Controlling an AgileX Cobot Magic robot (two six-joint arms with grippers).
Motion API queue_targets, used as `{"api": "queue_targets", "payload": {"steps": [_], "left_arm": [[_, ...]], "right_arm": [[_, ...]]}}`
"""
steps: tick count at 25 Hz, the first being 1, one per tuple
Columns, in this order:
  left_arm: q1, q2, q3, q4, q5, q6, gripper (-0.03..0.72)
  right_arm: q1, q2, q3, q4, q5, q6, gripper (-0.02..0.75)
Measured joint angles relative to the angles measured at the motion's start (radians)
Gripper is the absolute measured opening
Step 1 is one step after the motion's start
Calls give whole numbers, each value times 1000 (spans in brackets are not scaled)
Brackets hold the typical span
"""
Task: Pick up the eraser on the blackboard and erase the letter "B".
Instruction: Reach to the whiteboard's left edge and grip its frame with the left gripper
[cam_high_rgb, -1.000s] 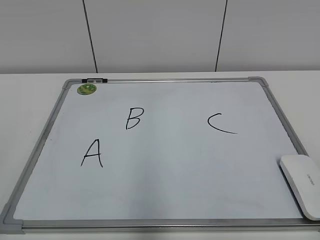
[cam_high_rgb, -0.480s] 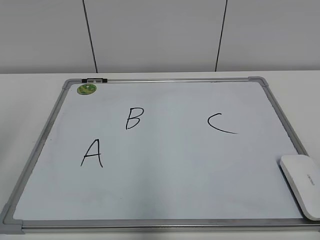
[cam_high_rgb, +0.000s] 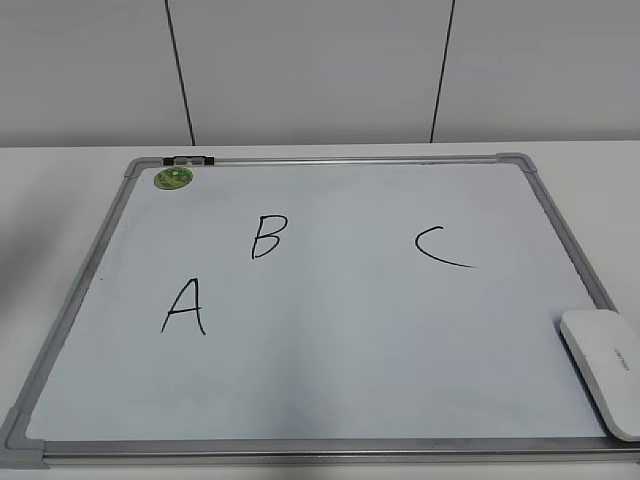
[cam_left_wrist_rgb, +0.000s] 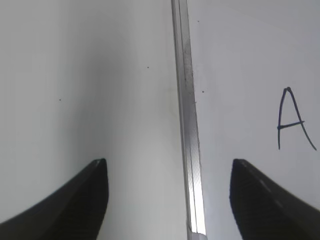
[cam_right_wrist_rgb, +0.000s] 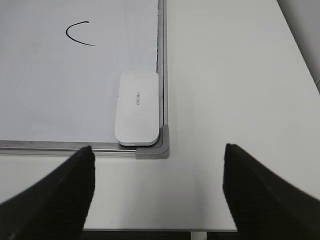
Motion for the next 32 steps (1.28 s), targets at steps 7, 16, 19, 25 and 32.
{"api": "queue_targets", "payload": {"steps": [7, 16, 19, 25, 32], "left_arm": [[0, 263, -133, -41, -9, 25, 564], [0, 503, -225, -76, -36, 25, 474], [0, 551, -261, -93, -37, 35, 463], [0, 639, -340, -131, -20, 85, 443], [0, 677, -363, -134, -10, 89, 389]], "right_arm": [[0, 0, 0, 0, 0, 0, 592], [0, 0, 0, 0, 0, 0, 592], [0, 0, 0, 0, 0, 0, 592], [0, 0, 0, 0, 0, 0, 592], [0, 0, 0, 0, 0, 0, 592]]}}
